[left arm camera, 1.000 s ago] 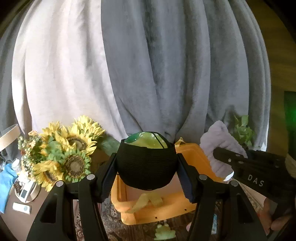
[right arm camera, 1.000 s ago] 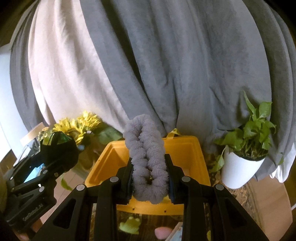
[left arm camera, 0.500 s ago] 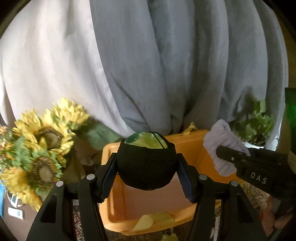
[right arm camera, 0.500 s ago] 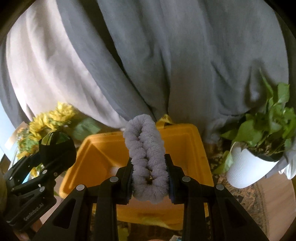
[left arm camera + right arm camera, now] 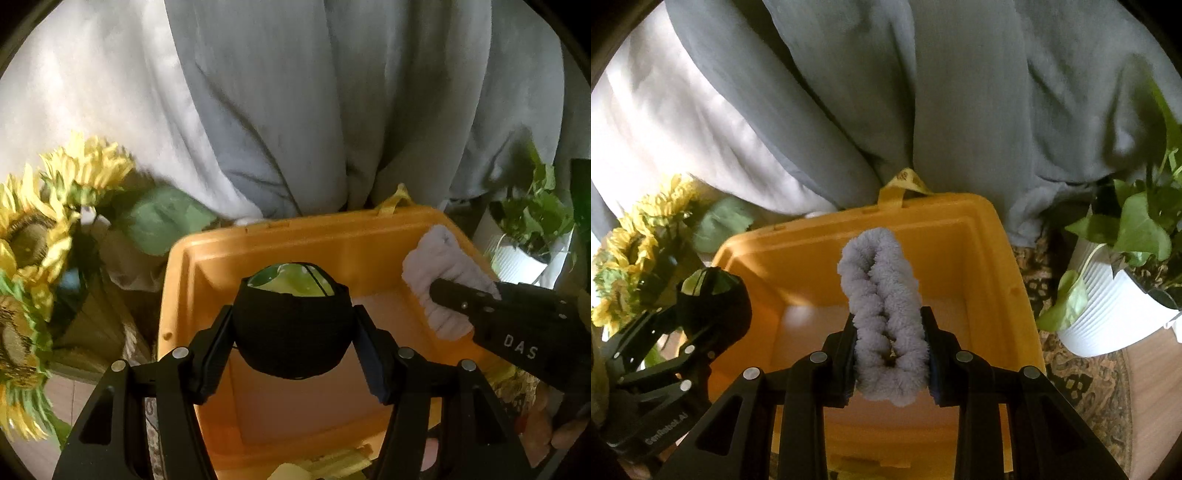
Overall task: Organize soft objects
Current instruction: 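Carry both held toys over the orange crate and release them inside, then withdraw both open tools from the crate back toward the rug, then grasp the red pompom with the right tool while the left tool grasps the mouse plush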
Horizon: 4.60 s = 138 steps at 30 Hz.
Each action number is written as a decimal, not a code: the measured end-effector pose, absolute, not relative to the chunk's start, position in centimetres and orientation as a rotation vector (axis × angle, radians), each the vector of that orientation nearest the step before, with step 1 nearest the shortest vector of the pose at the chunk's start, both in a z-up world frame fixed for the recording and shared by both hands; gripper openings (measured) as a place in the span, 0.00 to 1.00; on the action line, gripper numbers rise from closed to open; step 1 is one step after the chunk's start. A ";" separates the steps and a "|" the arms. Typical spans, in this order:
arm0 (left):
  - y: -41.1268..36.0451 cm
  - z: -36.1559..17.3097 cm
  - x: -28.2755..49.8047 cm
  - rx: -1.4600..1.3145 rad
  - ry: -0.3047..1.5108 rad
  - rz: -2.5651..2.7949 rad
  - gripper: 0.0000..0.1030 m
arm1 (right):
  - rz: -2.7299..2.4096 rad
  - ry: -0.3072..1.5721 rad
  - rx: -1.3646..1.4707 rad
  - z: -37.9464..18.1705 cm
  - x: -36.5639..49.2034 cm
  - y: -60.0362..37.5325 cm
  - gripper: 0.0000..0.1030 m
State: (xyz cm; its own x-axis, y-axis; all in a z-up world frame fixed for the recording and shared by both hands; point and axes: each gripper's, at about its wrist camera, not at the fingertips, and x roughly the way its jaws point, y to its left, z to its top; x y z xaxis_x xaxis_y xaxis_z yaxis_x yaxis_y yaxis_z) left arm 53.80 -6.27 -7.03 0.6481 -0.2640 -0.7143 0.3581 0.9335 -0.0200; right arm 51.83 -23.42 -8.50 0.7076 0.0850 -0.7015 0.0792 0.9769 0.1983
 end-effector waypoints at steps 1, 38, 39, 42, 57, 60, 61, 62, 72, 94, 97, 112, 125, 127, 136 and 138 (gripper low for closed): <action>-6.3 -7.3 53.9 0.128 0.801 -0.358 0.61 | 0.005 0.793 0.220 -8.6 51.9 -23.4 0.35; -3.2 0.3 39.5 0.110 0.560 -0.227 0.97 | -0.113 0.554 0.197 -1.8 38.4 -22.3 0.74; -3.1 0.3 39.0 0.112 0.560 -0.225 0.97 | -0.117 0.553 0.194 -1.9 38.0 -22.2 0.74; -3.1 0.1 37.7 0.116 0.561 -0.223 0.97 | -0.124 0.550 0.191 -2.1 36.6 -22.1 0.74; -4.2 -1.1 30.9 0.162 0.522 -0.230 0.97 | -0.217 0.502 0.183 -3.8 28.9 -22.7 0.74; -4.5 -1.7 29.3 0.177 0.491 -0.214 0.97 | -0.283 0.480 0.181 -4.3 27.0 -23.6 0.74; -4.7 -2.0 28.7 0.184 0.477 -0.205 0.97 | -0.304 0.471 0.188 -4.5 26.2 -24.0 0.74; -4.8 -2.2 28.3 0.187 0.467 -0.199 0.97 | -0.317 0.466 0.192 -4.7 25.8 -24.3 0.74; -5.6 -5.5 26.0 0.230 0.499 -0.205 0.97 | -0.437 0.450 0.178 -7.6 21.8 -25.5 0.80; -8.4 -13.3 27.1 0.365 0.693 -0.186 0.97 | -0.554 0.589 0.215 -16.1 21.7 -28.6 0.81; -8.7 -14.2 27.8 0.367 0.727 -0.183 0.97 | -0.570 0.608 0.221 -17.1 22.3 -29.2 0.81; -10.1 -18.0 31.4 0.418 0.866 -0.153 0.96 | -0.580 0.742 0.290 -21.7 25.6 -31.2 0.81; -10.1 -19.9 32.2 0.428 0.904 -0.157 0.66 | -0.553 0.780 0.300 -22.8 27.0 -31.5 0.51; -10.0 -19.8 32.0 0.436 0.892 -0.156 0.62 | -0.550 0.783 0.300 -22.8 27.1 -31.4 0.47; -8.5 -19.0 32.0 0.344 0.904 -0.199 0.59 | -0.472 0.747 0.252 -20.9 26.6 -29.3 0.45; -8.3 -18.5 31.7 0.325 0.898 -0.210 0.59 | -0.448 0.739 0.242 -20.4 26.5 -28.7 0.45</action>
